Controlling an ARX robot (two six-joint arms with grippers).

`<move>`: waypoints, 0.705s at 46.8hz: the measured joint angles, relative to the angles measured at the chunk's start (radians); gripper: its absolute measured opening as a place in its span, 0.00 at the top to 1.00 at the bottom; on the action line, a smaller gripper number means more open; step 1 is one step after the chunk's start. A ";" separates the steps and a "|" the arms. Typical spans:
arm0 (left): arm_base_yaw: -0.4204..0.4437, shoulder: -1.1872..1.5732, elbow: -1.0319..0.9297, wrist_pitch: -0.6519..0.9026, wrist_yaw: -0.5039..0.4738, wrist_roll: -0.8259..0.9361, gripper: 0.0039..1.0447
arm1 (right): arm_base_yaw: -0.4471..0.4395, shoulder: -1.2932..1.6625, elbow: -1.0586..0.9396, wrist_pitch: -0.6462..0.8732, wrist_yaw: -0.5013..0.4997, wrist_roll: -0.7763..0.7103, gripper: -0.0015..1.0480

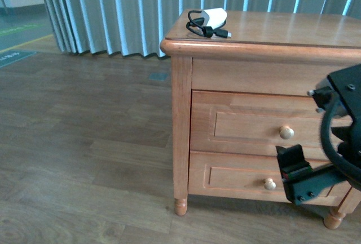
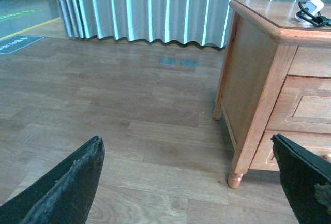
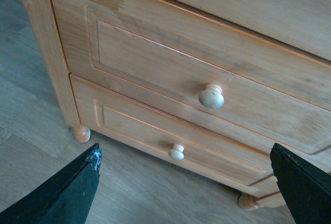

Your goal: Put charger into drawer

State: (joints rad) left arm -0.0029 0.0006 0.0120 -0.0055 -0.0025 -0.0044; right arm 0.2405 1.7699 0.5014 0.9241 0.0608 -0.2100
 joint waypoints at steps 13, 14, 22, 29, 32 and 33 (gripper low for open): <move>0.000 0.000 0.000 0.000 0.000 0.000 0.06 | 0.021 0.214 0.150 0.117 0.031 -0.022 0.08; 0.000 0.000 0.000 0.000 0.000 0.000 0.06 | 0.021 0.229 0.162 0.121 0.034 -0.022 0.08; 0.000 0.000 0.000 0.000 0.000 0.000 0.06 | 0.019 0.324 0.256 0.138 0.075 -0.019 0.08; 0.000 0.000 0.000 0.000 0.000 0.000 0.06 | 0.007 0.388 0.312 0.152 0.108 -0.010 0.08; 0.000 0.000 0.000 0.000 0.000 0.000 0.06 | -0.002 0.416 0.337 0.153 0.120 -0.004 0.08; 0.000 0.000 0.000 0.000 0.000 0.000 0.06 | -0.004 0.423 0.343 0.153 0.124 -0.002 0.08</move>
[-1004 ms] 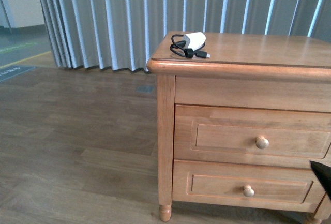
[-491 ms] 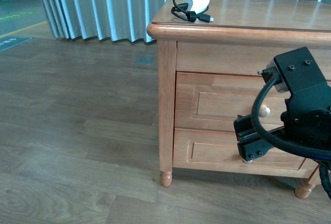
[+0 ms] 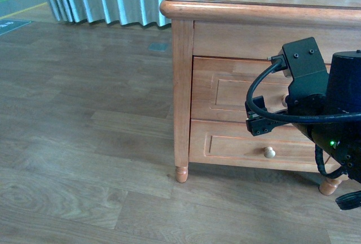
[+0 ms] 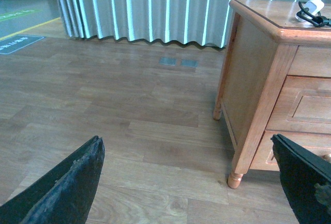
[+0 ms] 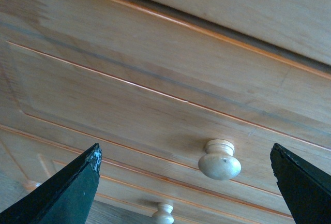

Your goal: Put charger into drawer

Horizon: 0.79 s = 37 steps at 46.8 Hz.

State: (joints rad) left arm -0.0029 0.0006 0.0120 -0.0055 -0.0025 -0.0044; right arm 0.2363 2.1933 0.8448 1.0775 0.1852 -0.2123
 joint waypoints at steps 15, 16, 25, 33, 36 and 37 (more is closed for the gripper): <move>0.000 0.000 0.000 0.000 0.000 0.000 0.06 | -0.035 0.077 0.055 0.014 0.029 0.010 0.08; 0.000 0.000 0.000 0.000 0.000 0.000 0.06 | -0.035 0.081 0.057 0.013 0.031 0.012 0.08; 0.000 0.000 0.000 0.000 0.000 0.000 0.06 | -0.035 0.088 0.062 0.007 0.042 0.034 0.08; 0.000 0.000 0.000 0.000 0.000 0.000 0.06 | -0.033 0.091 0.076 0.006 0.046 0.045 0.08; 0.000 0.000 0.000 0.000 0.000 0.000 0.06 | -0.031 0.091 0.080 0.002 0.050 0.050 0.08; 0.000 0.000 0.000 0.000 0.000 0.000 0.06 | -0.030 0.092 0.082 0.000 0.051 0.052 0.08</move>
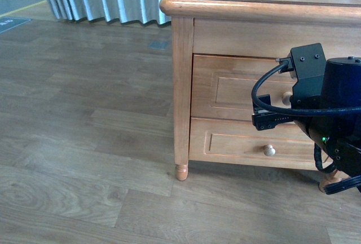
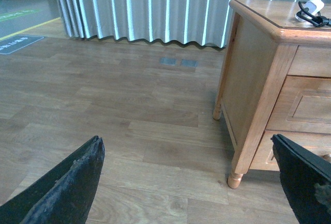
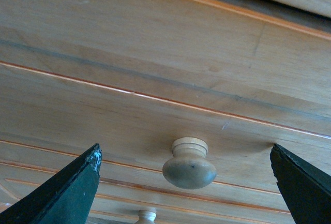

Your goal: Put charger into drawer

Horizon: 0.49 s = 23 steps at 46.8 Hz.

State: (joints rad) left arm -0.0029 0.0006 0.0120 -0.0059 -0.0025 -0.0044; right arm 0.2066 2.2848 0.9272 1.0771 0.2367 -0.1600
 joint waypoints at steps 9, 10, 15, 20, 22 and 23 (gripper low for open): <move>0.000 0.000 0.000 0.000 0.000 0.000 0.06 | 0.007 0.018 0.016 -0.014 0.008 0.008 0.08; 0.000 0.000 0.000 0.000 0.000 0.000 0.06 | 0.007 0.022 0.019 -0.015 0.009 0.009 0.08; 0.000 0.000 0.000 0.000 0.000 0.000 0.06 | 0.008 0.031 0.026 -0.017 0.010 0.011 0.08; 0.000 0.000 0.000 0.000 0.000 0.000 0.06 | 0.005 0.032 0.028 -0.017 0.012 0.014 0.19; 0.000 0.000 0.000 0.000 0.000 0.000 0.06 | 0.004 0.032 0.028 -0.018 0.013 0.015 0.24; 0.000 0.000 0.000 0.000 0.000 0.000 0.06 | 0.003 0.032 0.029 -0.018 0.013 0.015 0.28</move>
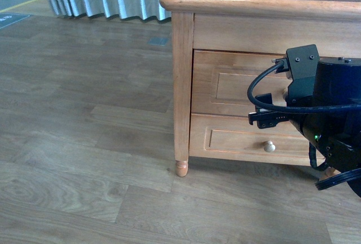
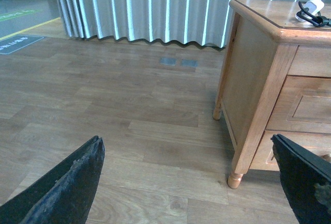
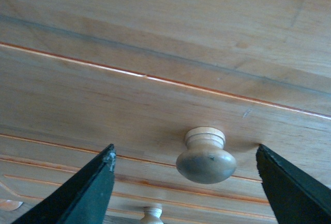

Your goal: Put charger into drawer

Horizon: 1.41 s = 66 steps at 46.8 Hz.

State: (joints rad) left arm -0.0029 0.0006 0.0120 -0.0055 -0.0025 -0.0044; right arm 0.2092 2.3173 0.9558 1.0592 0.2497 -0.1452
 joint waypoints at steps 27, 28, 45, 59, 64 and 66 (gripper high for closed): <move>0.000 0.000 0.000 0.000 0.000 0.000 0.06 | -0.007 0.000 0.005 -0.006 0.010 0.003 0.77; 0.000 0.000 0.000 0.000 0.000 0.000 0.06 | -0.007 0.000 0.005 -0.006 0.010 0.003 0.77; 0.000 0.000 0.000 0.000 0.000 0.000 0.06 | -0.008 0.000 0.001 -0.008 -0.003 0.008 0.77; 0.000 0.000 0.000 0.000 0.000 0.000 0.06 | -0.019 -0.072 -0.088 -0.052 -0.046 0.061 0.78; 0.000 0.000 0.000 0.000 0.000 0.000 0.06 | -0.018 -0.130 -0.161 -0.069 -0.059 0.073 0.78; 0.000 0.000 0.000 0.000 0.000 0.000 0.06 | -0.018 -0.153 -0.187 -0.081 -0.067 0.080 0.78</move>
State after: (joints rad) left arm -0.0029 0.0006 0.0120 -0.0055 -0.0029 -0.0044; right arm 0.1913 2.1647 0.7685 0.9783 0.1829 -0.0650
